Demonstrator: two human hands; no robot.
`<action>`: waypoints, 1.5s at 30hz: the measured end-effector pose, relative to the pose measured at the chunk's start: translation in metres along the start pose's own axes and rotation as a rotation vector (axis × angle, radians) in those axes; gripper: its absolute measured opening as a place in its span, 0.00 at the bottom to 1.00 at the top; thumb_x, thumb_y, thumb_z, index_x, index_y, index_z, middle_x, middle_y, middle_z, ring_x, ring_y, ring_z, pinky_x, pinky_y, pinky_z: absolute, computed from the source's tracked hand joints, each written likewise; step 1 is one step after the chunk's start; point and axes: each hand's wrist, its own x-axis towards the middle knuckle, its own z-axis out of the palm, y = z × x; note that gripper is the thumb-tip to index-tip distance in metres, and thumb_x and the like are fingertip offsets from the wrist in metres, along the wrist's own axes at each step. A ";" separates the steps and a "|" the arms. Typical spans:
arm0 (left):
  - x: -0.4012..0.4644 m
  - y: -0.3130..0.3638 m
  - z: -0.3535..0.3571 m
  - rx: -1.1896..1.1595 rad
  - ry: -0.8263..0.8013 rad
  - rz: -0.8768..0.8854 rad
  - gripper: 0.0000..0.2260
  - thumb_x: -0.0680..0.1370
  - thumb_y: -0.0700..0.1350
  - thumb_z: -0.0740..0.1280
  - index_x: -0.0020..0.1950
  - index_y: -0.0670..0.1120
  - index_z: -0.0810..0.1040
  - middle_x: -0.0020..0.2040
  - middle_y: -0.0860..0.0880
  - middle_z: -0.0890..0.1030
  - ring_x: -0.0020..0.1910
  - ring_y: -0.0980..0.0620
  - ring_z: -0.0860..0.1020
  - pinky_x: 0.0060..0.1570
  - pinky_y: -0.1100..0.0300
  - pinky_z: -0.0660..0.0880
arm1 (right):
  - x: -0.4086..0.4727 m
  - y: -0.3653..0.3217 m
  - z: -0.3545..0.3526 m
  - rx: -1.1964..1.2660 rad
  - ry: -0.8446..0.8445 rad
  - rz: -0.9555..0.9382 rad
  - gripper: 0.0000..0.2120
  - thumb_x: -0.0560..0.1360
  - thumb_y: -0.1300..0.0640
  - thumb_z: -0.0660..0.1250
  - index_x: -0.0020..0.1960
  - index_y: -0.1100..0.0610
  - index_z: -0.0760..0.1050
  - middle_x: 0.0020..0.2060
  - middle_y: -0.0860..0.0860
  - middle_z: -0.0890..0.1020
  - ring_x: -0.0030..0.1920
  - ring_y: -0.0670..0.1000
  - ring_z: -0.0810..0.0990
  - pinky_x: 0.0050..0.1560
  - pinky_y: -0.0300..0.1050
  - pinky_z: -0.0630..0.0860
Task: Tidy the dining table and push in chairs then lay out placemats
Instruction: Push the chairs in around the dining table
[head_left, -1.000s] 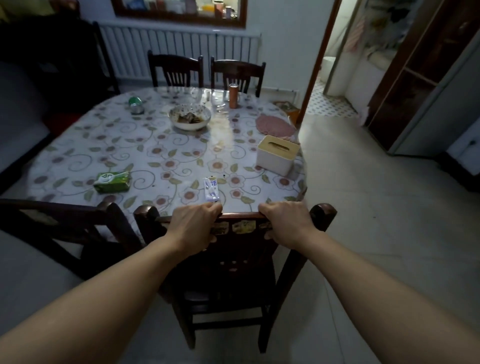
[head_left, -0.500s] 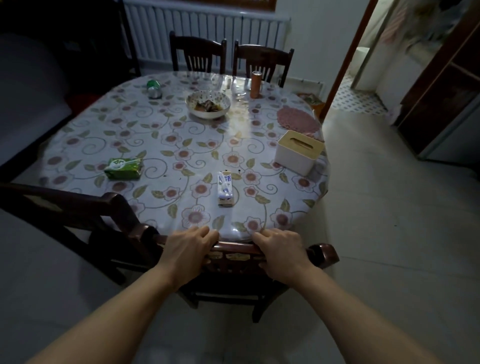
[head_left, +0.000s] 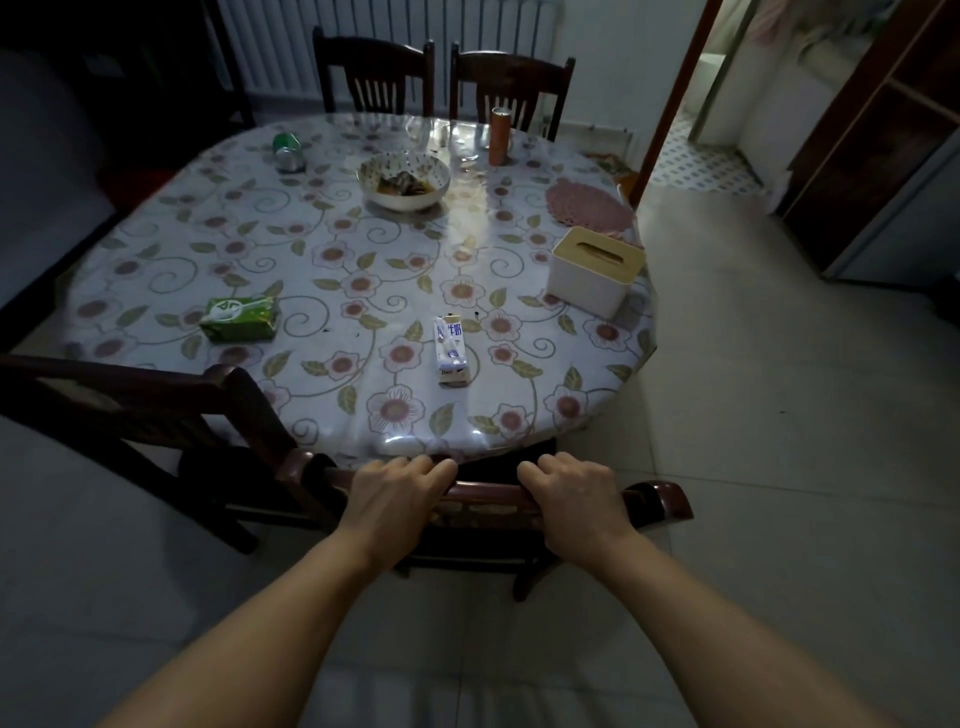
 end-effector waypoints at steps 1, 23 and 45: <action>0.004 -0.004 0.000 0.005 0.007 0.003 0.23 0.55 0.44 0.78 0.44 0.52 0.72 0.31 0.52 0.78 0.26 0.49 0.78 0.24 0.62 0.69 | 0.005 0.000 0.002 -0.004 0.023 0.008 0.23 0.42 0.58 0.77 0.36 0.52 0.74 0.27 0.47 0.75 0.27 0.50 0.76 0.25 0.38 0.58; 0.062 -0.040 0.019 0.028 -0.009 -0.112 0.23 0.58 0.42 0.79 0.46 0.49 0.72 0.32 0.50 0.78 0.29 0.47 0.77 0.28 0.60 0.70 | 0.071 0.023 0.023 0.058 0.093 0.101 0.17 0.56 0.63 0.77 0.41 0.53 0.77 0.32 0.49 0.79 0.31 0.52 0.79 0.29 0.43 0.72; 0.088 0.023 -0.078 -0.181 -0.343 -0.181 0.29 0.76 0.61 0.60 0.73 0.50 0.59 0.72 0.49 0.66 0.70 0.47 0.63 0.69 0.45 0.57 | 0.019 0.044 -0.086 0.128 -0.239 0.247 0.39 0.70 0.42 0.70 0.73 0.54 0.57 0.71 0.57 0.60 0.72 0.58 0.57 0.72 0.52 0.57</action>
